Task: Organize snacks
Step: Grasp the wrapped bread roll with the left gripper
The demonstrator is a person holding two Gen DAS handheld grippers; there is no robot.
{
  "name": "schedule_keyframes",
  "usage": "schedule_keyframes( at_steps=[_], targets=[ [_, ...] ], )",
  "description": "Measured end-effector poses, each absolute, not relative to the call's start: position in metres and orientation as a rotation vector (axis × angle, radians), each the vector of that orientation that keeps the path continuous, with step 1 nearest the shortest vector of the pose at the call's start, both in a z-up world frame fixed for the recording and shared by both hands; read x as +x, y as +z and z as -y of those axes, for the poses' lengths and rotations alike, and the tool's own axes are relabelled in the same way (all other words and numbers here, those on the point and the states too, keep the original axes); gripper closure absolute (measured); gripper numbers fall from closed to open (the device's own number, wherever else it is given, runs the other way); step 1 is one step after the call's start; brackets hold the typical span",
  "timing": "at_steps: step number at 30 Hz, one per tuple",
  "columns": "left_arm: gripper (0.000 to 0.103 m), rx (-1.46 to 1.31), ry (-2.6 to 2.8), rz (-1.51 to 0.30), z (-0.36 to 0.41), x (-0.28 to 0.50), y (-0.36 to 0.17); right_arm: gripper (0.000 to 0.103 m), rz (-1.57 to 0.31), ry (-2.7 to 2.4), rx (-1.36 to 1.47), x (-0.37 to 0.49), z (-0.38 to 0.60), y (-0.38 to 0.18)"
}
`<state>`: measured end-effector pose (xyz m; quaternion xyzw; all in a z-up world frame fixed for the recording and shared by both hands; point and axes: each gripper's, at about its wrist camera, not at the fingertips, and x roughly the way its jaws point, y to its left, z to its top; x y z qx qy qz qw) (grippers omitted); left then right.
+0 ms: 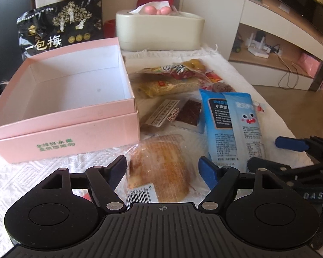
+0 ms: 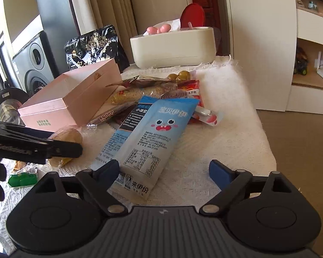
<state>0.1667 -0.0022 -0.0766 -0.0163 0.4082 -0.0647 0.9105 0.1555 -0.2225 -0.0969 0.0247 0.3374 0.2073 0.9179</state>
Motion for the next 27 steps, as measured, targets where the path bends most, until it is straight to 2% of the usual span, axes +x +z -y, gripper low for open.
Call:
schedule_keyframes(
  at_steps=[9,14,18,22,27],
  targets=[
    [0.039,-0.190,-0.190,-0.790,-0.037,0.140,-0.064,0.012,-0.638,0.388,-0.064,0.133,0.208,-0.083],
    [0.039,-0.273,-0.147,-0.673,-0.081,0.088,-0.034,0.012,-0.541,0.453,-0.164,0.108,0.173,-0.062],
    [0.039,-0.327,-0.029,-0.605,-0.122,0.047,-0.023,0.012,-0.567,0.608,-0.167,0.096,0.125,-0.060],
    [0.039,-0.339,0.068,-0.625,-0.147,0.020,-0.029,0.012,-0.664,0.734,-0.141,0.093,0.073,-0.068],
    [0.039,-0.367,0.113,-0.667,-0.165,0.002,-0.043,0.012,-0.691,0.764,-0.170,0.098,0.029,-0.076]
  ],
)
